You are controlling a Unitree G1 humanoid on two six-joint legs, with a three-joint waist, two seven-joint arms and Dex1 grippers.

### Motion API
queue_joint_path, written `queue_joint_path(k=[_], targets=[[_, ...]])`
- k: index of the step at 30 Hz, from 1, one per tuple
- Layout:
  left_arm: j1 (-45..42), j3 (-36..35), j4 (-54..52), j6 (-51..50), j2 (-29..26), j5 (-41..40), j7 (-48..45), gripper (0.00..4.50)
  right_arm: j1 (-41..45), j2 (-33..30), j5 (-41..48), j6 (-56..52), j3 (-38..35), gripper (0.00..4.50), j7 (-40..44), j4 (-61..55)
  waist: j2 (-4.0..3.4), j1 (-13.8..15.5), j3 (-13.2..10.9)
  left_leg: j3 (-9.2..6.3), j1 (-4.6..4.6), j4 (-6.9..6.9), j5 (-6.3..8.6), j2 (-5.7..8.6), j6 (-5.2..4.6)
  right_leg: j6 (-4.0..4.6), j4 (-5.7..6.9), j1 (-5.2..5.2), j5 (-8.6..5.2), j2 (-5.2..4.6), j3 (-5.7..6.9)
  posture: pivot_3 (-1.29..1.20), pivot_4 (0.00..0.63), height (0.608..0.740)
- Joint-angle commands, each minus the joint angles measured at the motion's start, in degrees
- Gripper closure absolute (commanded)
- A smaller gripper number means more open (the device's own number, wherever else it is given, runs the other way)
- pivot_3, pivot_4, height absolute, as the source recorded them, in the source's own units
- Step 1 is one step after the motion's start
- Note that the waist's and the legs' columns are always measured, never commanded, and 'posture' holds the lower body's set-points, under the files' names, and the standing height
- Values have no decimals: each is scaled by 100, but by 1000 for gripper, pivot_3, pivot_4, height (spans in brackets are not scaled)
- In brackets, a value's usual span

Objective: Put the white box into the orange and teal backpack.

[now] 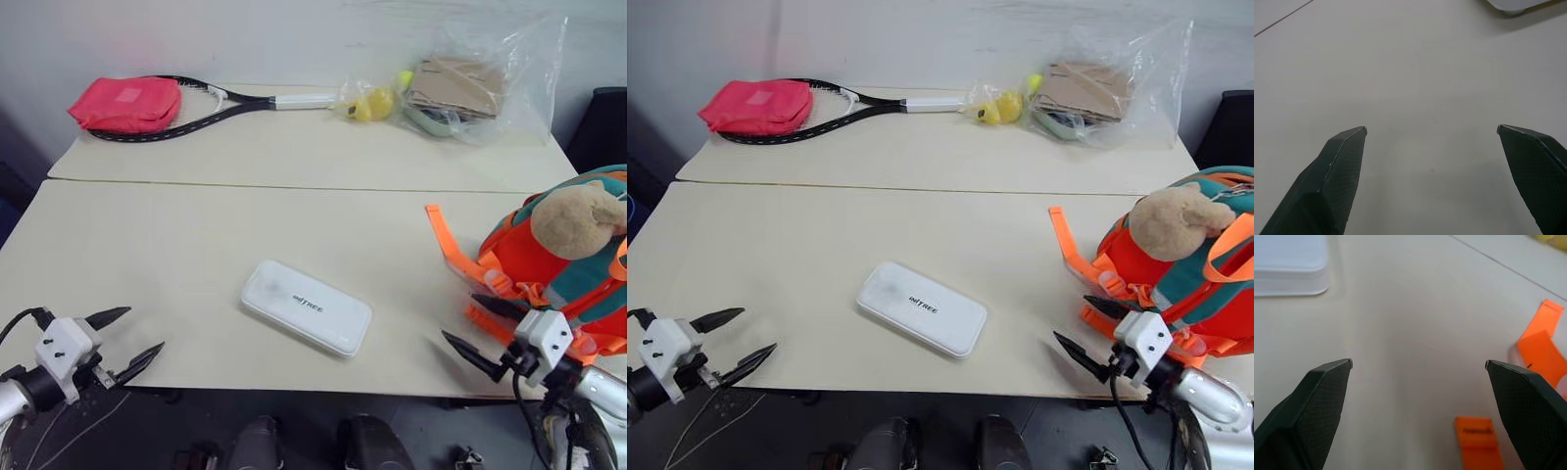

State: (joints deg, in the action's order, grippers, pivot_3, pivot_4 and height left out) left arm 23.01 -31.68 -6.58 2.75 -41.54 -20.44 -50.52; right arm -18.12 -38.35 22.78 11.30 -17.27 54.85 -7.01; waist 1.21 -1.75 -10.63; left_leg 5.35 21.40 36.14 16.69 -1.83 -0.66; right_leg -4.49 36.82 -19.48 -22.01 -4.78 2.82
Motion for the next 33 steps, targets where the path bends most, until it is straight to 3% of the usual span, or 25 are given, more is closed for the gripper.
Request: queue_joint_path(k=[1, 9, 16, 23, 27, 33], targets=[[4, -131, -217, -32, -55, -118, -34, 0, -82, -77, 73, 161, -124, 39, 170, -167, 0, -11, 0, 1, -1, 0, 0, 0, 0, 0, 0, 0, 0, 0, -2, 0, 150, 740], [-611, 313, -1125, -1368, -220, -637, 155, 0, 130, -1, 43, -141, 523, 39, 395, -484, -3, 18, -1, -1, -1, 1, -1, 1, 0, 0, 1, 2, 0, -1, -3, 0, 150, 740], [-2450, 1643, -723, -1637, -58, 193, 825, 2013, 691, -11, -800, -550, 1695, 2226, 232, -857, -3, 27, -1, -4, -1, 0, -13, 5, 10, 0, 8, 1, 0, -1, 1, 0, 150, 740], [-3556, 2873, 137, -1559, 294, 1019, 932, 4149, 1403, 143, -1515, -739, 2341, 4500, -109, -408, -1, 20, -1, 3, 2, 6, -27, 5, 36, -2, 14, -7, 1, 6, 0, 0, 150, 740], [-3840, 3211, 172, -1809, 492, 932, 733, 4149, 1708, 303, -1466, -1141, 2453, 4500, -281, -542, 4, 16, 1, 1, 2, 13, -30, 3, 40, -2, 22, -5, 1, 8, 0, 0, 150, 740], [-3471, 3121, -297, -2049, 445, 610, 431, 4149, 2039, 333, -1457, -1390, 2405, 4500, -406, -566, 4, 7, 1, 1, 1, 12, -32, 0, 45, -2, 23, -6, 1, 9, -1, 0, 150, 740]])
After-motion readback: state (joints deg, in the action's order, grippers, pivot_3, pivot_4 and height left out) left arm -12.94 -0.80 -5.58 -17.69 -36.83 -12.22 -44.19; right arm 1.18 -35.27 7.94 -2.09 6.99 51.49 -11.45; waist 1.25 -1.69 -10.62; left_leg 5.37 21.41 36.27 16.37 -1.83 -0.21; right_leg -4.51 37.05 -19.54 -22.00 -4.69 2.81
